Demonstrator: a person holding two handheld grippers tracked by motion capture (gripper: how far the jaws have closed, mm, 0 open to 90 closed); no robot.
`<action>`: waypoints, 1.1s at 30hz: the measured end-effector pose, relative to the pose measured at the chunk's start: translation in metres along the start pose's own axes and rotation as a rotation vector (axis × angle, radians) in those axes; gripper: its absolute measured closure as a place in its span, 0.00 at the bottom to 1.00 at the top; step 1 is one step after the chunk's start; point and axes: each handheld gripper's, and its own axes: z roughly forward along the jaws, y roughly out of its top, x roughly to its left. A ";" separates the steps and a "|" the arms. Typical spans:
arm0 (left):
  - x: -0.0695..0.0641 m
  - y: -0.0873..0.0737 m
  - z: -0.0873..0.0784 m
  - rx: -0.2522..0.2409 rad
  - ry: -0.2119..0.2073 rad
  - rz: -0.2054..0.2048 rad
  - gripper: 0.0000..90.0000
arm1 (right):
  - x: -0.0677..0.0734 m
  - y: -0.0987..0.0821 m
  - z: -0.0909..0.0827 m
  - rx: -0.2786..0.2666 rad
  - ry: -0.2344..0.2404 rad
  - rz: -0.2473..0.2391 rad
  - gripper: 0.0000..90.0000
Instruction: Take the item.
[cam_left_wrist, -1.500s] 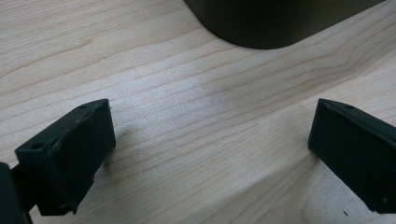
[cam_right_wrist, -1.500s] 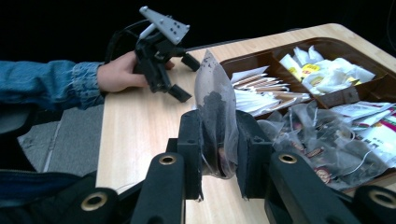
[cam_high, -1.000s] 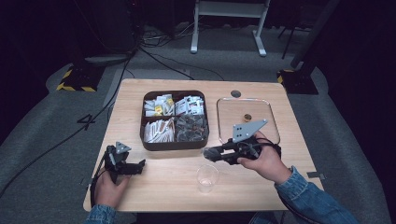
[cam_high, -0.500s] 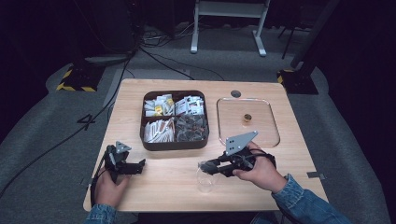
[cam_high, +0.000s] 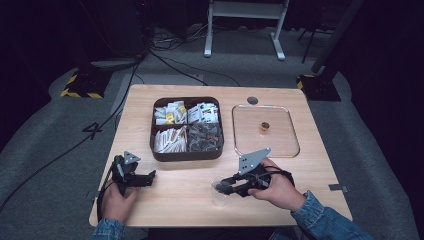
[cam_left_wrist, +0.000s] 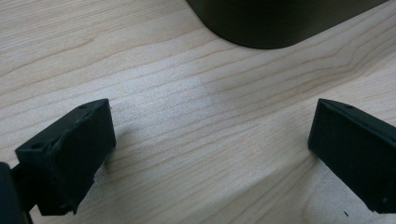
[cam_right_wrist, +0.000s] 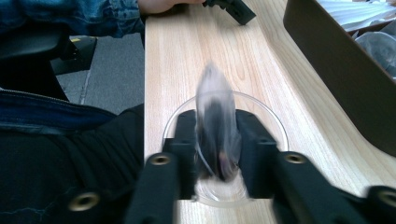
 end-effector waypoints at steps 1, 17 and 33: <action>0.000 0.000 0.000 0.000 0.001 0.000 0.01 | 0.000 -0.001 0.001 0.001 -0.002 0.001 0.66; 0.000 0.000 0.000 0.000 0.000 0.000 0.01 | -0.003 -0.004 -0.014 -0.103 -0.088 0.030 0.44; 0.000 0.000 0.000 0.000 0.001 0.000 0.01 | -0.014 -0.020 -0.056 -0.130 -0.229 0.088 0.41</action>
